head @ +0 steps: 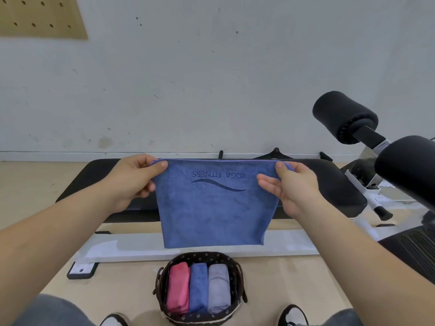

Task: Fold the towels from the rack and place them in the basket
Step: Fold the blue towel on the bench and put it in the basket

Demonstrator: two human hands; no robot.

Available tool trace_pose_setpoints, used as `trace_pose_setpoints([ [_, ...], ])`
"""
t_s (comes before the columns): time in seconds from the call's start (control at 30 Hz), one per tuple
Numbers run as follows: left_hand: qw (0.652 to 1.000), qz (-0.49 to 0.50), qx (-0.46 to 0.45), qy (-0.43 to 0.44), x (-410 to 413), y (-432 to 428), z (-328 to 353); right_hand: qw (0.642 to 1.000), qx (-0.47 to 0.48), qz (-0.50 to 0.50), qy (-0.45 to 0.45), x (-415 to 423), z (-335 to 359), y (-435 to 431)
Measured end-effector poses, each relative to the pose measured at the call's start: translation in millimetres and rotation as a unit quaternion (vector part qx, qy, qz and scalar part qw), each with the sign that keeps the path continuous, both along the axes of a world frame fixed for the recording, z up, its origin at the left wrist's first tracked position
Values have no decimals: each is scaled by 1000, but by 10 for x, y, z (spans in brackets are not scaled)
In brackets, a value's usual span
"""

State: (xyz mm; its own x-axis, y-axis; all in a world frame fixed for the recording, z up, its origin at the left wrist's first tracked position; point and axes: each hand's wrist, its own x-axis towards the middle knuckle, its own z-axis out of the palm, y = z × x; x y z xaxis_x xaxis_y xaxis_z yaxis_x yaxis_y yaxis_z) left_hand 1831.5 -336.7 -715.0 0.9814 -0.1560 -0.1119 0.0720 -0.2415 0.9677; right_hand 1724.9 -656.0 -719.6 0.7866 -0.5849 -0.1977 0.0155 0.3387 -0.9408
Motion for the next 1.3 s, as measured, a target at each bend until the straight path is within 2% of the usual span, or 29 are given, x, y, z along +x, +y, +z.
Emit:
trace_pose_setpoints([
  [0.17, 988, 51, -108, 97, 82, -118, -182, 995, -76, -57, 12, 275, -221, 51],
  [0.3, 978, 94, -156, 104, 308, -290, -336, 985, -149, -87, 9, 644, -337, 67],
  [0.4, 976, 121, -154, 94, 539, -408, -502, 979, -178, -99, 20, 982, -463, 54],
  [0.57, 975, 136, -159, 79, 969, -606, -640, 979, -169, -107, 44, 1557, -635, -45],
  [0.73, 964, 190, -157, 103, 1333, -686, -696, 980, -146, -123, 63, 1946, -726, -132],
  [0.83, 965, 203, -132, 101, 1434, -658, -753, 976, -189, -81, 75, 2012, -756, -145],
  [0.97, 986, 158, -44, 17, 1372, -679, -739, 956, -285, 1, 73, 1864, -657, -162],
  [1.07, 991, 112, 51, -50, 1204, -668, -681, 926, -367, 20, 84, 1658, -582, -176],
  [1.17, 988, 56, 114, -85, 1034, -616, -680, 876, -462, 71, 120, 1390, -613, -191],
  [1.23, 981, 21, 155, -118, 904, -572, -685, 843, -513, 86, 140, 1204, -639, -218],
  [1.3, 968, -9, 197, -154, 764, -529, -684, 829, -532, 74, 158, 1022, -599, -281],
])
